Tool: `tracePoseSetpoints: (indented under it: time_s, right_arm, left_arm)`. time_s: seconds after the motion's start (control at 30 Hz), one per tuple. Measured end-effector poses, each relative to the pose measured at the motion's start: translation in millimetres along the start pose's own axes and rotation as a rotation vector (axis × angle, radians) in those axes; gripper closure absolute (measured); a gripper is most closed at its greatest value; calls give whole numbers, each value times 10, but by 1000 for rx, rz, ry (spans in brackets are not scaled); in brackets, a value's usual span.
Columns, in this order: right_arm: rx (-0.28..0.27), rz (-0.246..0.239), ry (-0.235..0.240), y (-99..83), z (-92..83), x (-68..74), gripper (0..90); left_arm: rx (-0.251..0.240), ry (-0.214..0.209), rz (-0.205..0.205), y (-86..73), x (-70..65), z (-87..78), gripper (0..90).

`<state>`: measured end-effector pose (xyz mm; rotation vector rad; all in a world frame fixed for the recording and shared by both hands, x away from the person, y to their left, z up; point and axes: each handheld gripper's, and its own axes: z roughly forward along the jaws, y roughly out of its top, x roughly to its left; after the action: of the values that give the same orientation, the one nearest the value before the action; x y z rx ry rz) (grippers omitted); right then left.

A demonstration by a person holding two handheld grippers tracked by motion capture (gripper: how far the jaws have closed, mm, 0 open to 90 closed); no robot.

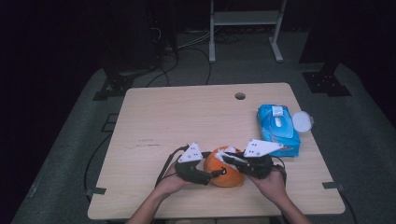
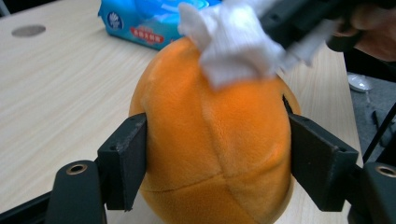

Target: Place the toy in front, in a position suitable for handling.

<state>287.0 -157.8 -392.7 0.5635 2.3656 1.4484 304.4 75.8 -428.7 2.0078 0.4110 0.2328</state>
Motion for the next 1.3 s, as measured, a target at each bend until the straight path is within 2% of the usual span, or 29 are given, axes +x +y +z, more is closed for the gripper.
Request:
tracePoseSetpoints:
  time_s: [0.07,0.13,0.2,0.27,0.4,0.47,0.53,0.63,0.73,0.8,0.93,1.03,1.13,1.2,1.27,1.3]
  right_arm:
    - [8,-30,20,54,59,125,818]
    - [22,-64,16,90,109,209,819]
    - [24,-58,20,101,118,210,821]
    - [20,-33,14,90,84,137,821]
    - [12,38,-19,-7,-19,-86,820]
    - [14,87,-21,-83,-64,-191,820]
    - [15,117,-15,-146,-96,-258,820]
    - [22,121,-10,-175,-96,-249,820]
    - [34,95,-13,-167,-44,-179,820]
    - [33,85,5,-157,-10,-134,820]
    - [44,43,-12,-107,14,-45,819]
    - [29,21,2,-33,34,53,820]
    - [33,-28,23,47,107,208,820]
    - [41,-53,13,67,122,234,820]
    - [31,-28,8,55,89,171,820]
    - [29,-17,-1,41,63,120,820]
  left_arm:
    - [9,12,63,28,-70,9,276]
    - [20,21,120,37,-125,5,285]
    - [21,27,141,31,-140,-3,293]
    - [22,25,139,14,-124,-5,296]
    - [22,12,118,-29,-71,-14,297]
    - [25,7,109,-46,-44,-20,295]
    - [21,-3,92,-66,-11,-20,289]
    - [32,-34,46,-65,37,-29,215]
    - [20,-57,-55,-44,92,-47,114]
    - [14,-63,-73,-34,98,-54,118]
    - [21,-43,-29,-32,54,-62,252]
    - [24,-24,65,1,-33,-55,303]
    - [39,-13,150,25,-122,-52,309]
    - [41,-10,170,12,-129,-66,319]
    - [34,-16,181,-20,-105,-76,324]
    - [32,-24,173,-39,-84,-81,325]
